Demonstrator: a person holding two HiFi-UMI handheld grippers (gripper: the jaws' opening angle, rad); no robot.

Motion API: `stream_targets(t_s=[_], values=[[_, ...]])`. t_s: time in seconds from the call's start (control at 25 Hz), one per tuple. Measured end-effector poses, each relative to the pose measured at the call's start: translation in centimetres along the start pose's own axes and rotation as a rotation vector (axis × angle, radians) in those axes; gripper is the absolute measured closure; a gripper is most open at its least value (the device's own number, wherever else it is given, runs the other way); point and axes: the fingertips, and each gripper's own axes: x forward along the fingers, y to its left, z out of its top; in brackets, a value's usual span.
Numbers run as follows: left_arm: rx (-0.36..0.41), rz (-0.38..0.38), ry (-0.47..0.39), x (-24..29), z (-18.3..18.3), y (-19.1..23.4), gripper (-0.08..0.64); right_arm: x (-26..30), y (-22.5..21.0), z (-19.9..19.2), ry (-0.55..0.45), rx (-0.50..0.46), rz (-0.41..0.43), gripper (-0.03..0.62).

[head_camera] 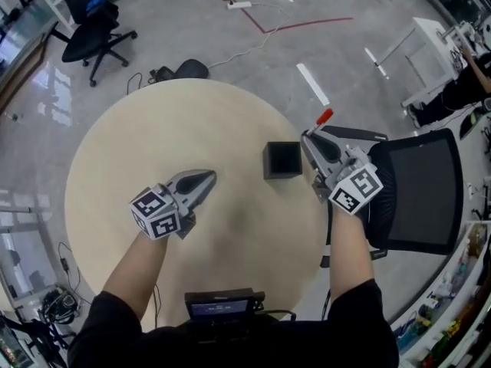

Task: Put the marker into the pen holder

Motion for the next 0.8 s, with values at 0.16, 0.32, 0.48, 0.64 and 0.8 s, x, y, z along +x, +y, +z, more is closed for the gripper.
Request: stream_targets(t_s=[0.16,0.32,0.48,0.64,0.8], values=[[-0.058,-0.027,0.005,1.0,-1.6,1.1,0.565,0.3,-0.4,-2.9,0.022,0.017,0.003,0.558],[-0.088,-0.051,0.0,2.0,-2.6,1.8,0.565,0.8,-1.0,-5.0,0.034,-0.006,0.007,0.558],[-0.088,-0.071,0.019,2.5,-3.8,1.4,0.565,0.2,-1.6,-6.5,0.024,-0.001,-0.01,0.558],[-0.085,-0.08,0.023,2.7,-4.3,1.5,0.565,0.0,-1.5,-7.6,0.031,-0.025,-0.013,0.558],[-0.08,-0.093,0.022,2.8,-4.6,1.4,0.565,0.1,-1.3,-8.5,0.042,-0.05,-0.009,0.558]])
